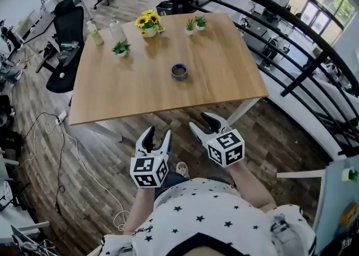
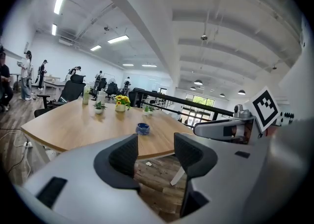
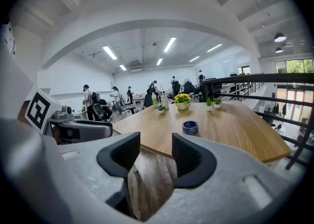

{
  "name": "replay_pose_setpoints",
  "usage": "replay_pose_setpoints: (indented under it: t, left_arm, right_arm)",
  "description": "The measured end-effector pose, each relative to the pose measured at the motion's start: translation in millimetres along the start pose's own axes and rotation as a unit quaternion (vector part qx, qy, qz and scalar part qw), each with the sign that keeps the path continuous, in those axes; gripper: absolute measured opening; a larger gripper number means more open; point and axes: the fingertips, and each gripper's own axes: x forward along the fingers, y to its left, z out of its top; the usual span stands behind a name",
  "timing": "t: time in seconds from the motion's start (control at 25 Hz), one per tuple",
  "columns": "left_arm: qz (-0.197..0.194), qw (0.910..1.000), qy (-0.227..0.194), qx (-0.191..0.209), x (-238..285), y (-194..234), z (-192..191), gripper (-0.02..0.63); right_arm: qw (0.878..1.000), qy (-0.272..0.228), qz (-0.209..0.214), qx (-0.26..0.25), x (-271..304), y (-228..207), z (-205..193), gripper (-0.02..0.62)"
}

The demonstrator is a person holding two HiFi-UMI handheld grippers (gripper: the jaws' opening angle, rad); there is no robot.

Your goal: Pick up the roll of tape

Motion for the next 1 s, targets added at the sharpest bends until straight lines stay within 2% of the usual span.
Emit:
replay_pose_setpoints:
  t: [0.56,1.0]
  left_arm:
    - [-0.021,0.9998,0.005,0.002,69.4,51.3,31.6,0.219]
    - [-0.034,0.9994,0.011,-0.002,105.3,76.7,42.4,0.219]
  right_arm:
    - [1.0,-0.005,-0.013,0.005,80.9,-30.6,33.8,0.198]
    - [1.0,-0.005,-0.03,0.005,119.1,-52.3,50.5,0.198]
